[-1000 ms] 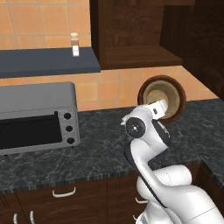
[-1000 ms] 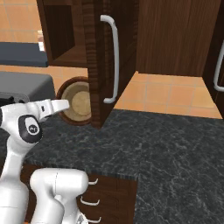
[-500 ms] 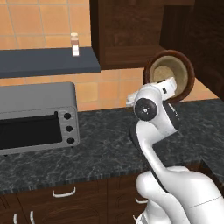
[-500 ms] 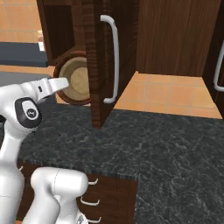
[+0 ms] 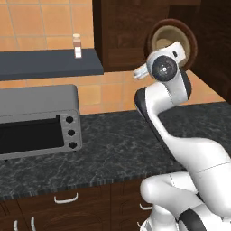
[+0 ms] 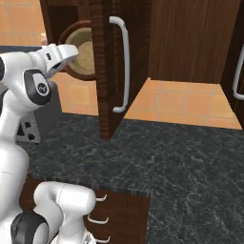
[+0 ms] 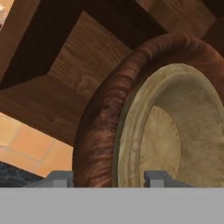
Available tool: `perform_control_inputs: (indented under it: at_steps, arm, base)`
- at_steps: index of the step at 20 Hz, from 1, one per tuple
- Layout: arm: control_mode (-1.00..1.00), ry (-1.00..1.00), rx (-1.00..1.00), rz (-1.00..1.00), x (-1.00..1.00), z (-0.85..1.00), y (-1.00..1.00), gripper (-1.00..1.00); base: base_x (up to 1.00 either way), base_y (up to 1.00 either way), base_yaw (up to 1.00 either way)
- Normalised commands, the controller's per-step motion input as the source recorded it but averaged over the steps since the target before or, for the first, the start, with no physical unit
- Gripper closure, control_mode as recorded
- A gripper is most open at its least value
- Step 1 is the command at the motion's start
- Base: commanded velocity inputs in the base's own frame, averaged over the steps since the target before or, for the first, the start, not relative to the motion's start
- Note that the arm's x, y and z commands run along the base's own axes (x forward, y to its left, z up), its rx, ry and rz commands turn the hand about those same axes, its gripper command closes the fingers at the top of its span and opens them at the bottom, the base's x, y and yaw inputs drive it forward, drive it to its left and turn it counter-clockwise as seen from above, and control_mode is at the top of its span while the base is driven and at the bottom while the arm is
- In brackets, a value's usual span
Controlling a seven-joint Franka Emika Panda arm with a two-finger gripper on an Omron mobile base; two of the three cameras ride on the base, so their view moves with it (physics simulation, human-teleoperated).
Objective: Pick up the bowls on the counter and stack them on top of one another in the open cabinet. Place the smaller bowl on top of the larger bowl.
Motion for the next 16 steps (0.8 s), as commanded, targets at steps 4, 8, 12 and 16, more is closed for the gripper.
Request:
perform_control_inputs:
  at_steps: [4,8,12,16]
  arm:
    - [-1.00,0.34,-0.15,0.14,0.96,0.19,0.00,1.00]
    - [-1.00,0.33,-0.23,0.03,0.92,-0.04,0.04,1.00]
    - [-1.00,0.04,-0.17,0.00,0.80,-0.02,0.06,1.00]
    - [-1.00,0.00,-0.17,0.00,0.86,-0.21,0.04,1.00]
  base:
    - [0.00,0.00,0.00]
    - [0.00,0.00,0.00]
    - [0.00,0.00,0.00]
    - [0.00,0.00,0.00]
